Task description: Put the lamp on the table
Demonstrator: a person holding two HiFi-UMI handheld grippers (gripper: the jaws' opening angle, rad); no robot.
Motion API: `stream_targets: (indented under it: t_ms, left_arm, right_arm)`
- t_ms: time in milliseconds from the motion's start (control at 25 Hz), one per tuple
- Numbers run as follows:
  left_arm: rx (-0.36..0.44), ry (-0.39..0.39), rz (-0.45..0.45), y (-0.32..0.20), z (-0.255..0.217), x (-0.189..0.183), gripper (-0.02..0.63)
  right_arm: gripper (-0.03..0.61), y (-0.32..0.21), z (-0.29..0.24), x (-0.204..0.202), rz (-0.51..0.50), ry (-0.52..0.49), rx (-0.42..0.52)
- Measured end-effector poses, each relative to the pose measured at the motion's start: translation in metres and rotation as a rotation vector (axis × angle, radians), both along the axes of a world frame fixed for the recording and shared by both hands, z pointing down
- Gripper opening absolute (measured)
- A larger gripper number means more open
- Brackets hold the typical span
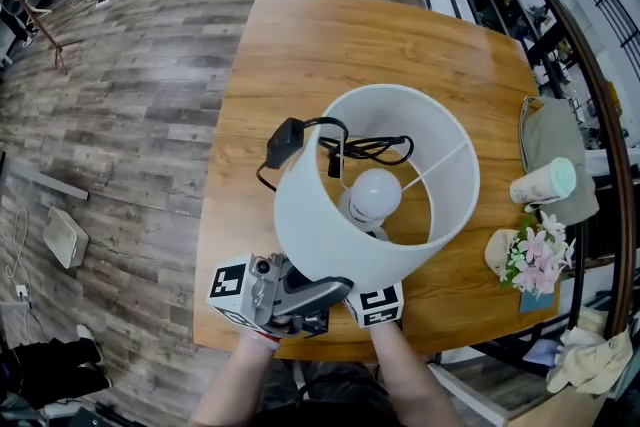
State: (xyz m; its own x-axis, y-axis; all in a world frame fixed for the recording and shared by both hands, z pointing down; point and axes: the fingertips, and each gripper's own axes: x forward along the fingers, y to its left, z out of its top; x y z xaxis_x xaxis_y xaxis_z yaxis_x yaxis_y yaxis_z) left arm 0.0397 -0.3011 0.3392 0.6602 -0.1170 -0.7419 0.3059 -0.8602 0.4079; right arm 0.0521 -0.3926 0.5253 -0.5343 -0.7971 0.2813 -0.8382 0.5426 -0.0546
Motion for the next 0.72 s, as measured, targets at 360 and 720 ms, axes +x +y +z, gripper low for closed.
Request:
stream_targets:
  t_ms: [360,720]
  left_arm:
    - [-0.002,0.003,0.002,0.004,0.005,0.004,0.0]
    - [0.004,-0.011,-0.002,0.01,0.008,0.005,0.012]
  right_arm:
    - [0.199,0.01,0.002,0.012,0.041,-0.009,0.007]
    - [0.199,0.033,0.006,0.023,0.066,0.004,0.013]
